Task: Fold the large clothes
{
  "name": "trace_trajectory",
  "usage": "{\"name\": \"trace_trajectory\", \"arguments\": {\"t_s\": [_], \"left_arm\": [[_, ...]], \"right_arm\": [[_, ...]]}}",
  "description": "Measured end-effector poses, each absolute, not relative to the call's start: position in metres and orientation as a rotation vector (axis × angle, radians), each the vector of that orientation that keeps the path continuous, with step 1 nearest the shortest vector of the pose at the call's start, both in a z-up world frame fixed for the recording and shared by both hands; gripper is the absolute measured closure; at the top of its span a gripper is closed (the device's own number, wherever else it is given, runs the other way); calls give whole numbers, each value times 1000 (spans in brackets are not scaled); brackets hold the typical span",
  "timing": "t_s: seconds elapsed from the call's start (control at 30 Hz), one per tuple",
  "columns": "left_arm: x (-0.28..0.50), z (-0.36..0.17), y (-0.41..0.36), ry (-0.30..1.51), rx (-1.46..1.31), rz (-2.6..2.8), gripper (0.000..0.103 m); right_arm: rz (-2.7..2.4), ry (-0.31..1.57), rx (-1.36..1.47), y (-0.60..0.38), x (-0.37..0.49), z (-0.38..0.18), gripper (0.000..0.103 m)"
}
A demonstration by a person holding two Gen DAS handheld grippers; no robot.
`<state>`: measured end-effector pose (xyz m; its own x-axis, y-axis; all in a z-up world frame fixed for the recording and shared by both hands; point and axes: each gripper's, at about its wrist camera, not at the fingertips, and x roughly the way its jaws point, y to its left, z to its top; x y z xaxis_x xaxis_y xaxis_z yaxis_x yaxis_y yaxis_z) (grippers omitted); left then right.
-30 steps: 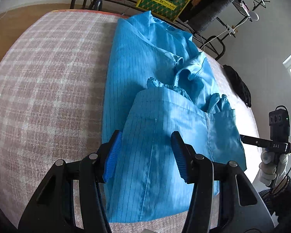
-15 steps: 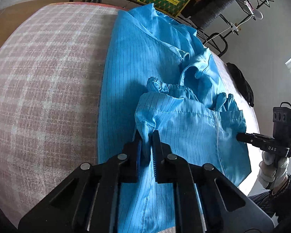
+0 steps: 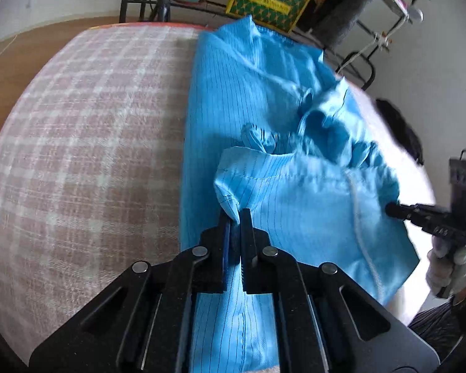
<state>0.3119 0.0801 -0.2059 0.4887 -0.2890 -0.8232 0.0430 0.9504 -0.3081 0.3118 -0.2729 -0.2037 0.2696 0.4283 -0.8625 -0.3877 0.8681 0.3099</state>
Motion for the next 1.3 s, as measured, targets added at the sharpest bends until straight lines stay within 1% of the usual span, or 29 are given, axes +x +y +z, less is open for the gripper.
{"name": "trace_trajectory", "arguments": {"t_s": [0.1,0.13,0.17,0.2,0.27,0.37,0.47,0.53,0.6,0.67,0.8,0.83,0.9,0.97,1.1,1.17,1.27,1.3], "left_arm": [[312,-211,71,1054,-202,-199,100],[312,-211,73,1057,-210,-191,97],[311,-208,76,1053,-217,-183,94],[309,-207,78,1046,-212,-178,92],[303,-197,85,1018,-194,-145,78],[289,-181,87,970,-212,-146,78],[275,-169,72,936,-181,-231,78],[271,-169,57,923,-134,-273,78],[277,-179,46,953,-98,-284,78],[288,-193,44,988,-90,-251,78],[312,-221,59,1072,-164,-182,78],[313,-221,61,1054,-173,-175,79],[315,-216,55,1051,-99,-152,79],[308,-203,55,1014,-87,-144,79],[276,-176,49,940,-100,-238,79],[257,-170,37,928,-92,-308,79],[241,-180,15,961,-29,-377,79],[240,-192,10,995,7,-372,79]], "right_arm": [[529,1187,-12,-270,311,-206,100],[520,1182,-29,-269,310,-204,99],[512,1175,-33,-270,309,-199,92],[497,1168,-22,-274,307,-194,91],[498,1129,12,-283,302,-182,89],[534,1020,-7,-289,283,-160,89],[633,1001,2,-282,269,-158,89],[661,996,-63,-269,261,-163,89],[642,1013,-140,-256,262,-174,89],[610,1042,-158,-251,269,-186,89],[543,1072,-179,-252,285,-200,89],[540,1087,-179,-253,288,-204,89],[536,1108,-178,-255,293,-209,90],[527,1100,-164,-257,290,-200,89],[610,1026,-82,-269,261,-164,89],[685,998,-67,-270,237,-151,89],[702,1035,-168,-257,205,-163,90],[684,1061,-197,-255,200,-172,89]]}}
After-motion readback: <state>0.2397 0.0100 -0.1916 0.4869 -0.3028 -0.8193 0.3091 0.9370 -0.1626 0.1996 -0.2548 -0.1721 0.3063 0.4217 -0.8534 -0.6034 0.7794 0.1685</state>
